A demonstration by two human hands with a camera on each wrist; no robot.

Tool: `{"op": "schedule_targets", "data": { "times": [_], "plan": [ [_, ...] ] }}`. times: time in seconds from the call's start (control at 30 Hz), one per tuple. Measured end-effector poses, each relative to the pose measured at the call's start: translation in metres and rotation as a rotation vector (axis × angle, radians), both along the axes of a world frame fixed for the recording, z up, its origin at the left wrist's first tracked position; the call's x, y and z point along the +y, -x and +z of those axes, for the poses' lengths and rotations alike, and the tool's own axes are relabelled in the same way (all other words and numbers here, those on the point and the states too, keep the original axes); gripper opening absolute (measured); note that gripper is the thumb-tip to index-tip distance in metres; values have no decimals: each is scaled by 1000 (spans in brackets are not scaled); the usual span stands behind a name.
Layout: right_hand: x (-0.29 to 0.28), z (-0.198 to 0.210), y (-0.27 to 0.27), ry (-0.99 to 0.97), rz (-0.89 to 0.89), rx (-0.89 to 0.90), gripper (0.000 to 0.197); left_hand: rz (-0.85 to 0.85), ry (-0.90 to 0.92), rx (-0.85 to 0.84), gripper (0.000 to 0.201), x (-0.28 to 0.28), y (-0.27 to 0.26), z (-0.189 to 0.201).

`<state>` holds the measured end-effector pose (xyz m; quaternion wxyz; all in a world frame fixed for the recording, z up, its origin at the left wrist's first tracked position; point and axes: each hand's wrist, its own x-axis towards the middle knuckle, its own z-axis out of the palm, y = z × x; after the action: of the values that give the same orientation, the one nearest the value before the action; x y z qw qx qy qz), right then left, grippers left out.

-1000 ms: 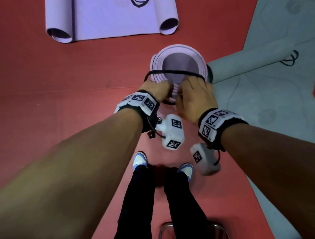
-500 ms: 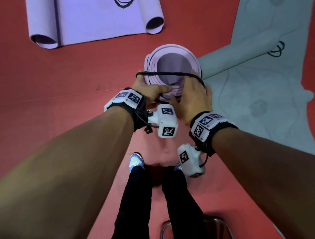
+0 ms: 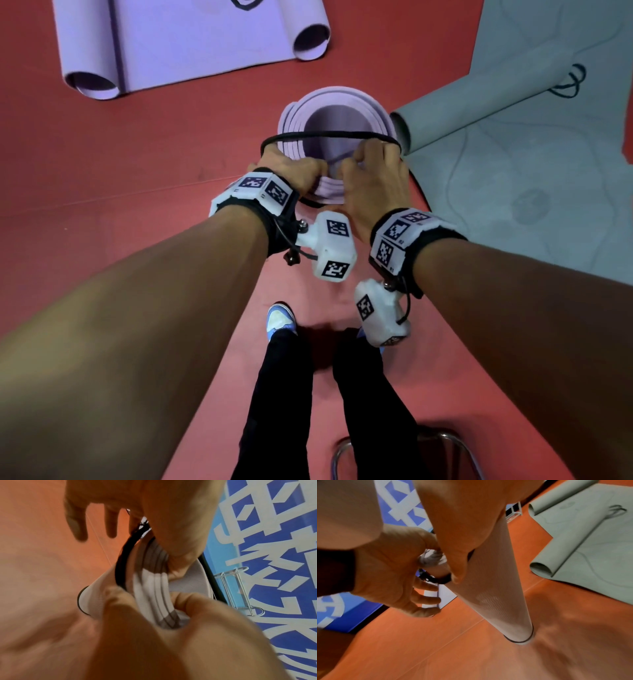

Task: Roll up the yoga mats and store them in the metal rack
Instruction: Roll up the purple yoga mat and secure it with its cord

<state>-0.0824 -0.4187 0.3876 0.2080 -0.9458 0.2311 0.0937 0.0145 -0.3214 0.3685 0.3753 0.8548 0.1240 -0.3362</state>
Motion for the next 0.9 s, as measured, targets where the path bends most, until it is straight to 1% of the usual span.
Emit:
{"op": "schedule_targets", "data": {
  "times": [0.03,0.07,0.1,0.13,0.17,0.2,0.23,0.3,0.33,0.4,0.43,0.47,0.5,0.53,0.6,0.67,0.7,0.8,0.87,0.9],
  "plan": [
    [0,-3,1,-65,-61,-36,28,36,4,5,75,2,-2,2],
    [0,-5,5,-116,-92,-53,32,71,9,3,62,3,-5,-1],
    [2,-7,11,-104,-42,-48,39,92,-3,-18,57,6,-9,-3],
    [4,-8,17,-86,10,-20,48,97,-12,-41,55,9,-12,-5],
    [3,-11,25,-69,11,-40,56,101,-10,-39,52,10,-16,-11],
    [3,-13,30,-61,-23,-60,61,89,7,-33,49,10,-20,-22],
    [2,-16,32,-64,-66,-96,65,74,22,-31,46,9,-20,-18],
    [2,-18,26,-110,-178,-126,74,57,52,-37,45,2,-13,6],
    [2,-16,22,-137,-244,-122,77,55,74,-46,46,-1,-15,6],
    [0,-15,18,-154,-344,-136,73,50,131,-62,48,-3,-17,11],
    [-1,-15,20,-165,-401,-140,68,56,114,-66,55,-2,-21,9],
    [-1,-16,24,-187,-447,-103,63,49,83,-89,60,-1,-23,9],
    [-1,-17,30,-209,-471,-40,60,40,39,-102,61,1,-26,5],
    [1,-19,34,-213,-463,22,60,23,18,-94,60,5,-29,-5],
    [0,-25,34,-238,-429,113,65,-16,38,-42,57,6,-27,-10],
    [-7,-28,24,-283,-461,109,67,-117,41,-13,50,5,-19,6],
    [-14,-30,19,-285,-475,80,61,-195,29,6,44,5,-17,10],
    [-33,-27,13,-205,-515,16,31,-389,-5,11,36,9,-21,9],
    [-44,-25,11,-207,-565,-7,23,-475,-12,-53,29,9,-22,12],
    [-49,-24,6,-226,-608,-27,25,-519,-14,-75,28,9,-21,14]
  ]
}}
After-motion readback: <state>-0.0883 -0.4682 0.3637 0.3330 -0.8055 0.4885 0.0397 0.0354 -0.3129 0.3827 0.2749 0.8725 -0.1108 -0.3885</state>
